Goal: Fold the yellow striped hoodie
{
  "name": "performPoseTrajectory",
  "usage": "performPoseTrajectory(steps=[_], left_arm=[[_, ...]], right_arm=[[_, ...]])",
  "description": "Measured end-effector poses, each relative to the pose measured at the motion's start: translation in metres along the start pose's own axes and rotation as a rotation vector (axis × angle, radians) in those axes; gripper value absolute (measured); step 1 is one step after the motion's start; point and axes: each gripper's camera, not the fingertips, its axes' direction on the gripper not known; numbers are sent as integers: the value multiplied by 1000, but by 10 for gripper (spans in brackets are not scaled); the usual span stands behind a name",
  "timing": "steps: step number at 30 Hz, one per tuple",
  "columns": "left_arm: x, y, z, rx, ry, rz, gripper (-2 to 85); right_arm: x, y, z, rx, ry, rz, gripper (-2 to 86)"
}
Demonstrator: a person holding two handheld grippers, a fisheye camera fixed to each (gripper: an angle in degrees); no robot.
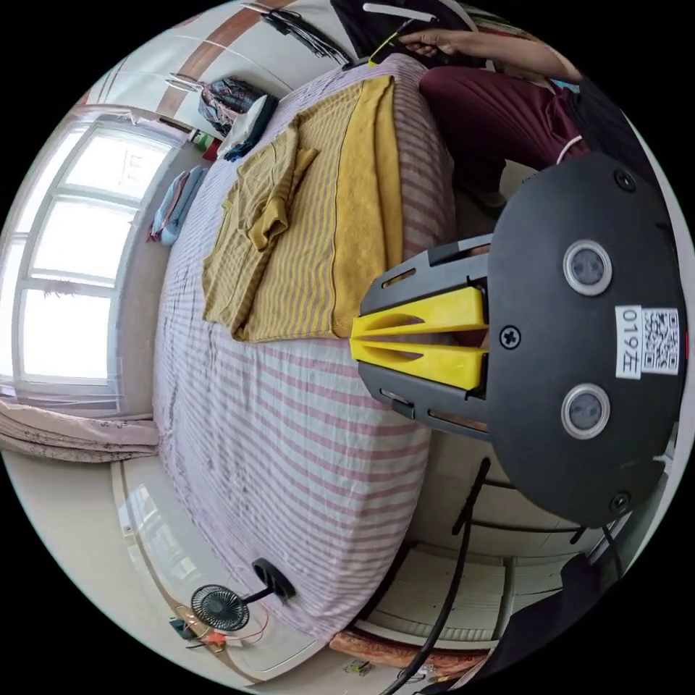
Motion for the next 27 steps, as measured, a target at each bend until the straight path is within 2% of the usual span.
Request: performPoseTrajectory(steps=[5,7,11,15,17,22,27], left_arm=[[79,37,-46,139,-51,137,8],[107,54,-52,175,-89,186,7],[149,84,-58,119,71,296,8],[181,110,-66,109,92,354,9],[184,119,-70,102,72,351,12],[147,127,-83,139,-24,212,26],[122,117,-79,135,-172,183,64]], right_arm=[[-84,52,-28,91,-5,-137,-9],[-107,72,-31,101,-71,-215,-9],[-140,110,-48,113,-158,-295,-10],[-162,140,-69,214,-138,-298,-8],[-164,154,-80,250,-139,-275,-5],[-129,145,-68,174,-129,-190,13],[-119,136,-58,217,7,-170,67]])
